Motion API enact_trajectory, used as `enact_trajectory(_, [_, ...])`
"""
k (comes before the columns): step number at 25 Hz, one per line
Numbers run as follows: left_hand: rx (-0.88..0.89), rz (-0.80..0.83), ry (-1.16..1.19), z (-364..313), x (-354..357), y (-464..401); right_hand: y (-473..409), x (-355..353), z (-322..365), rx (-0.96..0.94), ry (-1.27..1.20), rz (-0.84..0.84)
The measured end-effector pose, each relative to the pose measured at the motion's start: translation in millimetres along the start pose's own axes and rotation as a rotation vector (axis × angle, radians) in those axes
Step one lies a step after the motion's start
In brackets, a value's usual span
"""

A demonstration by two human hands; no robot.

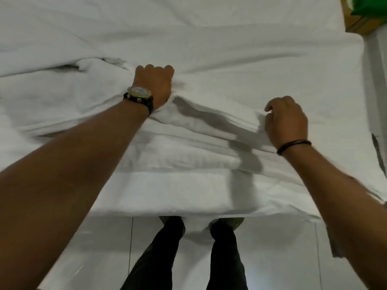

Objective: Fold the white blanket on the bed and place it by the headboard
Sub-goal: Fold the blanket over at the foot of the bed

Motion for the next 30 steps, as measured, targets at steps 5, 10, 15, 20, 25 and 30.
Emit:
enact_trajectory(5, [0.100,-0.070,0.197,-64,30,83,133,83,60,-0.132,0.129,0.533])
enact_trajectory(10, [0.145,0.325,0.042,-70,101,179,110,95,-35,0.115,0.328,0.517])
enact_trajectory(15, [0.116,0.331,-0.019,-50,96,143,97,73,-37,0.041,0.087,0.413])
enact_trajectory(20, [0.108,0.575,0.214,-37,92,211,176,82,14,-0.183,0.196,0.208])
enact_trajectory(25, [0.018,0.339,0.379,-29,62,210,182,130,66,-0.089,0.313,0.268])
enact_trajectory(30, [0.116,0.421,0.252,-44,71,257,156,111,25,-0.122,0.320,0.146])
Point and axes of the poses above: each hand's wrist, its own y-axis away from the middle knuckle, its own x-axis out of the palm, z = x × y, the point moved 4 cm from there along -y, towards the middle knuckle, and after that the axes turned 3 degrees about z, right-handed, at the moved point
